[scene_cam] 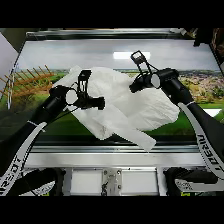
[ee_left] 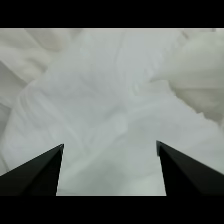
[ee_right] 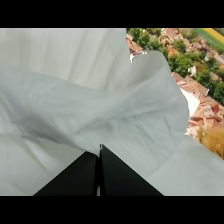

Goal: Fold the clothes and pants, and hang the long-sleeved shirts on hangers.

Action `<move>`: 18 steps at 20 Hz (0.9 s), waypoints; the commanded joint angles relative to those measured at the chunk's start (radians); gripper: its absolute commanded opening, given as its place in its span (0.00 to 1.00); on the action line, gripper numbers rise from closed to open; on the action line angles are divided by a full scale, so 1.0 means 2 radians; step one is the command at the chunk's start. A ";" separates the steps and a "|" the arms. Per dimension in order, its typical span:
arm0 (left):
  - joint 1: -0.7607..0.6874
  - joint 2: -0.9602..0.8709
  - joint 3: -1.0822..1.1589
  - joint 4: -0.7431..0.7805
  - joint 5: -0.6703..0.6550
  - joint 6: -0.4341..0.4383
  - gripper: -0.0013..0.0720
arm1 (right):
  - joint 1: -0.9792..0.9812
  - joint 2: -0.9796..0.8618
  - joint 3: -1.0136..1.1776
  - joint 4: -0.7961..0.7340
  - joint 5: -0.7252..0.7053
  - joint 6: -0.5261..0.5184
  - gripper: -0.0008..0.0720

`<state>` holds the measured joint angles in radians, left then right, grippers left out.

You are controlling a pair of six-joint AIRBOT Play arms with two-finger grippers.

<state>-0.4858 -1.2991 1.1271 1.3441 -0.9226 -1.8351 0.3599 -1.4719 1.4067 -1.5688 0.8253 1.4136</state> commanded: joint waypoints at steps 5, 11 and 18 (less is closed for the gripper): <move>-0.040 0.000 0.001 0.001 0.096 -0.023 0.88 | 0.001 0.115 0.001 0.026 0.019 0.098 0.03; -0.059 -0.002 0.039 0.152 0.086 -0.142 0.88 | 0.005 0.154 0.000 0.065 0.037 0.100 0.03; -0.075 -0.049 0.073 0.177 0.020 -0.156 0.87 | 0.025 0.154 0.000 0.076 0.041 0.100 0.03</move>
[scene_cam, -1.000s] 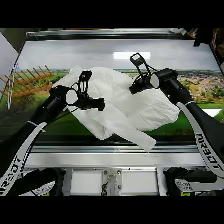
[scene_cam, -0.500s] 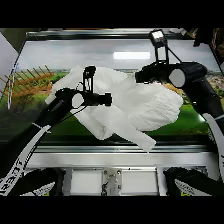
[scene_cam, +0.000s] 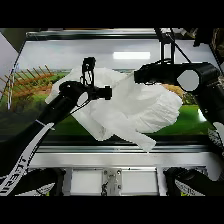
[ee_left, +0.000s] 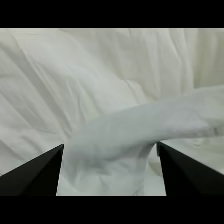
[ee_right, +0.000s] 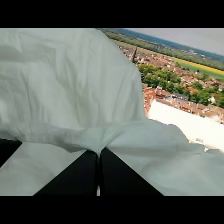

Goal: Fold the clothes and pants, and hang the long-sleeved shirts on hangers.

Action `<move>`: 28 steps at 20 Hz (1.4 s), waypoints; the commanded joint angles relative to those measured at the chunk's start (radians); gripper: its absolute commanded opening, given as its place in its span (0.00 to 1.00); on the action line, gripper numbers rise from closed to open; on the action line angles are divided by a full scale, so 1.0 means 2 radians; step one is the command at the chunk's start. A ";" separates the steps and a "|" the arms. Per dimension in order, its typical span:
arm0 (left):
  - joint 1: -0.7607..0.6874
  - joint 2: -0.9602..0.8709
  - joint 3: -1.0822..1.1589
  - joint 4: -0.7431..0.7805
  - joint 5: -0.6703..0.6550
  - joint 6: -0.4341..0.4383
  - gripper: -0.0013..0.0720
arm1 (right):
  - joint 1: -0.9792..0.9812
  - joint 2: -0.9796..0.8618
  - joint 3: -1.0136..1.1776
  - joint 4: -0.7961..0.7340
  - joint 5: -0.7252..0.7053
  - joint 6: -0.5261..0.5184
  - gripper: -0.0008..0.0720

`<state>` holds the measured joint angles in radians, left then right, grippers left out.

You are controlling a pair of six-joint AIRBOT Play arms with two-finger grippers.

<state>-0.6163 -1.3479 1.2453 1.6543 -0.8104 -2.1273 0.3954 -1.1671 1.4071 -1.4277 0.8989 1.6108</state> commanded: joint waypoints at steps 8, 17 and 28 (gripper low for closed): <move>-0.016 -0.066 0.091 0.208 -0.162 -0.021 0.64 | 0.009 0.002 0.000 0.005 0.027 0.001 0.03; 0.023 -0.066 0.093 0.207 -0.172 -0.022 0.60 | 0.009 0.001 0.000 0.005 0.027 0.001 0.03; 0.035 0.057 0.124 0.205 -0.080 0.025 0.04 | -0.005 -0.002 0.048 -0.019 0.042 -0.001 0.03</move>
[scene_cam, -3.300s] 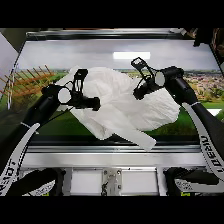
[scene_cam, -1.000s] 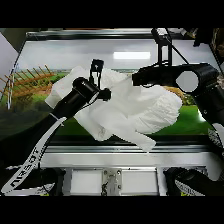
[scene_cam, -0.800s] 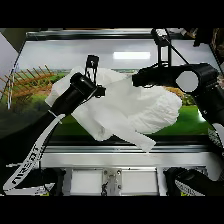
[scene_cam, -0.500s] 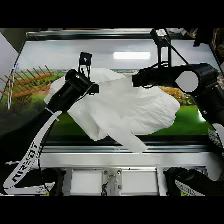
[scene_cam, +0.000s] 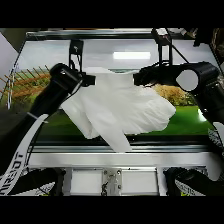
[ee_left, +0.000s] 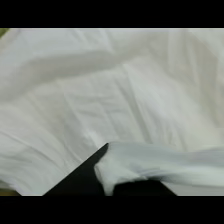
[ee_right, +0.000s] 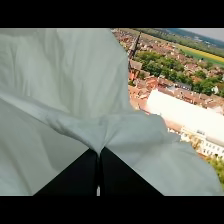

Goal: Fold the clothes and pants, and hang the long-sleeved shirts on hangers.

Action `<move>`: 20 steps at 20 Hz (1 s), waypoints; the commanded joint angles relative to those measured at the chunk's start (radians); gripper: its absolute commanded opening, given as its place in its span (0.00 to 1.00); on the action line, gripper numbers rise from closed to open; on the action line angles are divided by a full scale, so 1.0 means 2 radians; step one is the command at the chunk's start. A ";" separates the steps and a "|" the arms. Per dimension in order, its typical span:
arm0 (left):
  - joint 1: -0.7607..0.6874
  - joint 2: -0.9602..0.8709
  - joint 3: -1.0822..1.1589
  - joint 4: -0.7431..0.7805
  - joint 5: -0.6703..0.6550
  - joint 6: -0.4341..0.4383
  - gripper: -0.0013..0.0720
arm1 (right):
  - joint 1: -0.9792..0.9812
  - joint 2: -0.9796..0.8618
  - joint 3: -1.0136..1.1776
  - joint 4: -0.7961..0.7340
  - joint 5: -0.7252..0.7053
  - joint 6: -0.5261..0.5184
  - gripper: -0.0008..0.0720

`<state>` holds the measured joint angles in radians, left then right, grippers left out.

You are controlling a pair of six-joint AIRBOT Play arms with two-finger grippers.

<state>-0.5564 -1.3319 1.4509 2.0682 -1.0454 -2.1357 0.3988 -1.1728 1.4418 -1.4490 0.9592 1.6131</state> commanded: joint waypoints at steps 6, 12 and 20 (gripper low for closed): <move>-0.039 0.154 0.173 -0.180 0.043 0.222 0.04 | -0.008 0.010 0.255 -0.012 0.130 -0.009 0.03; -0.061 0.188 0.181 -0.273 -0.054 0.267 0.04 | -0.009 0.046 0.276 -0.067 0.297 0.043 0.03; 0.070 0.090 -0.116 -0.466 -0.065 0.312 0.04 | 0.026 0.046 -0.013 -0.064 0.278 0.073 0.03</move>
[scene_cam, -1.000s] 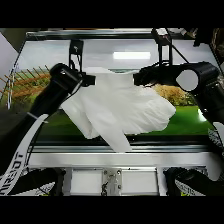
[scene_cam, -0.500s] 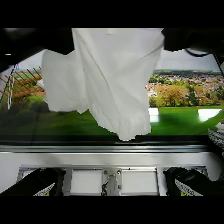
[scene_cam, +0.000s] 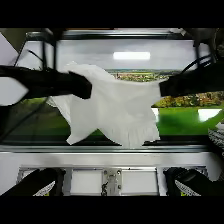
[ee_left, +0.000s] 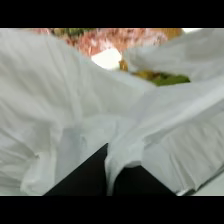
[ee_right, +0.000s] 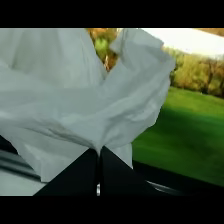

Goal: Fold the clothes and pants, and hang the long-sleeved shirts on hangers.

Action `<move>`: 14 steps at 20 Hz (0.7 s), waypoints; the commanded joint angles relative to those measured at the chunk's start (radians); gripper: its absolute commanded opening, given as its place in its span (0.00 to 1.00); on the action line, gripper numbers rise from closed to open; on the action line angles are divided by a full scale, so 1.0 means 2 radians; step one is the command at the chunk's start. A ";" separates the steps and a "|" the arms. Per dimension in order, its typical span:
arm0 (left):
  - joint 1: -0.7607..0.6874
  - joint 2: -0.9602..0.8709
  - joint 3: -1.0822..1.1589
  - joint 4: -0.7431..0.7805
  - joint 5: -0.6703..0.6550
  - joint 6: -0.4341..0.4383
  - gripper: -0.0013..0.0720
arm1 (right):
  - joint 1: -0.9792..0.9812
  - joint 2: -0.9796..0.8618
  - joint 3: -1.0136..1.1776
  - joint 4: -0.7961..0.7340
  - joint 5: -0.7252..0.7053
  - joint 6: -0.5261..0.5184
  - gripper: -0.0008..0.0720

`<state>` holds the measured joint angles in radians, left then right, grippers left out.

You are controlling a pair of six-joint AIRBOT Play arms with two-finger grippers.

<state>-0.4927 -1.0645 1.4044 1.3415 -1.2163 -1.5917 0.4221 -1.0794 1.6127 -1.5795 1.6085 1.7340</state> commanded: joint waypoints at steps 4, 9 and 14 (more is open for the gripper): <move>0.077 -0.118 -0.109 -0.142 0.044 0.047 0.04 | 0.011 -0.023 -0.135 0.001 -0.130 0.027 0.03; 0.105 -0.120 -0.043 -0.148 0.027 0.023 0.87 | 0.012 -0.024 -0.135 0.001 -0.153 0.027 0.03; 0.069 -0.070 -0.028 -0.041 0.030 -0.068 0.86 | 0.012 -0.023 -0.135 0.002 -0.162 0.027 0.03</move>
<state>-0.3176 -1.2465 1.3403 1.1172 -1.1564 -1.6070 0.4442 -1.1255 1.3460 -1.5784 1.3064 1.7885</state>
